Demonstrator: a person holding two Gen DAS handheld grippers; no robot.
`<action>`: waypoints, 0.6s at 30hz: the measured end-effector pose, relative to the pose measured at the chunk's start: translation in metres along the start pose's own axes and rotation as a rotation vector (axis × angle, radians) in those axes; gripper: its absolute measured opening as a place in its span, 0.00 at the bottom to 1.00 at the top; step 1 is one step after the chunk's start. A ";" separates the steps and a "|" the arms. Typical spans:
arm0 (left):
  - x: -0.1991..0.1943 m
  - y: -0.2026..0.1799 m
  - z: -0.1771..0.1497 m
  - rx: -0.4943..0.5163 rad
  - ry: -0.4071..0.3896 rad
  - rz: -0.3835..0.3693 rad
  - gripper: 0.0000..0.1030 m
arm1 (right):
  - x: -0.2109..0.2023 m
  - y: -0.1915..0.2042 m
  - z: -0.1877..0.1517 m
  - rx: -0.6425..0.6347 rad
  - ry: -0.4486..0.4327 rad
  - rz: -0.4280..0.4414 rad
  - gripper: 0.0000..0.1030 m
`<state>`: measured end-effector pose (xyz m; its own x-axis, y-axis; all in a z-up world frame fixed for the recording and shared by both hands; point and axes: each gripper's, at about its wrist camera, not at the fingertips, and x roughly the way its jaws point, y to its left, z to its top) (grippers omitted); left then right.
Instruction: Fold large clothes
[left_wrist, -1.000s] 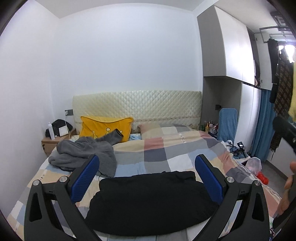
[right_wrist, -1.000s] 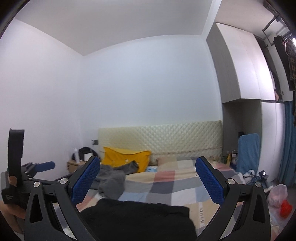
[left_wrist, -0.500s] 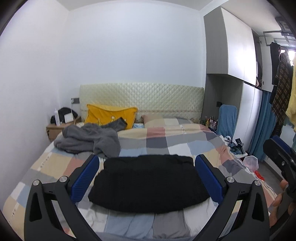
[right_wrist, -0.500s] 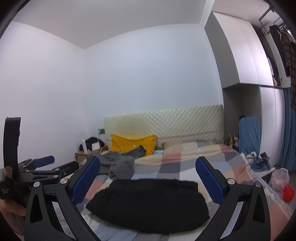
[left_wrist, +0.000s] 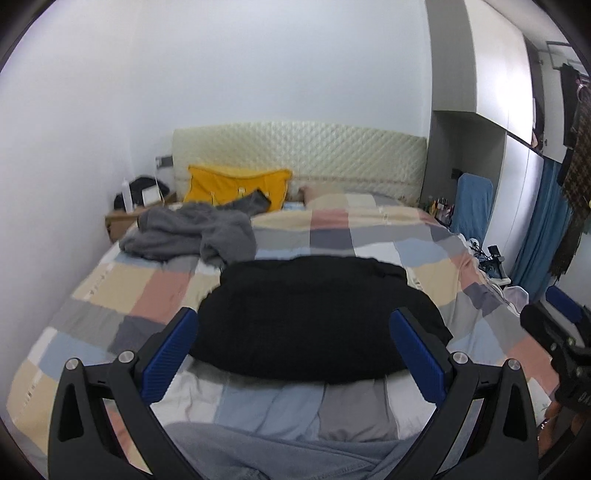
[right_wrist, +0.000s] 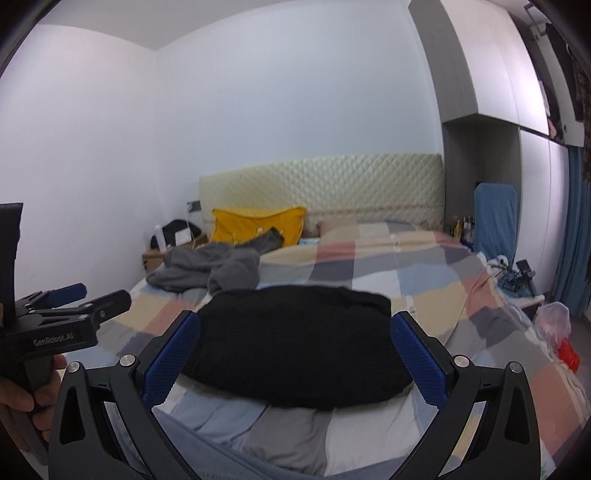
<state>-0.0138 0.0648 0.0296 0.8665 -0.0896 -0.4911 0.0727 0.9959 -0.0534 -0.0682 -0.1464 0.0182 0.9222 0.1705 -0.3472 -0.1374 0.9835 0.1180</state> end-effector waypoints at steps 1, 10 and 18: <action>0.003 0.001 -0.004 -0.009 0.012 0.006 1.00 | 0.005 0.000 -0.003 -0.002 0.011 -0.002 1.00; 0.020 0.011 -0.018 -0.052 0.058 0.047 1.00 | 0.028 -0.002 -0.021 -0.003 0.094 0.000 1.00; 0.028 0.013 -0.018 -0.056 0.073 0.042 1.00 | 0.032 -0.005 -0.023 0.004 0.106 -0.015 1.00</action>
<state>0.0023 0.0754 -0.0001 0.8300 -0.0501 -0.5555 0.0076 0.9969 -0.0786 -0.0463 -0.1444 -0.0153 0.8808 0.1618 -0.4450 -0.1228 0.9857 0.1155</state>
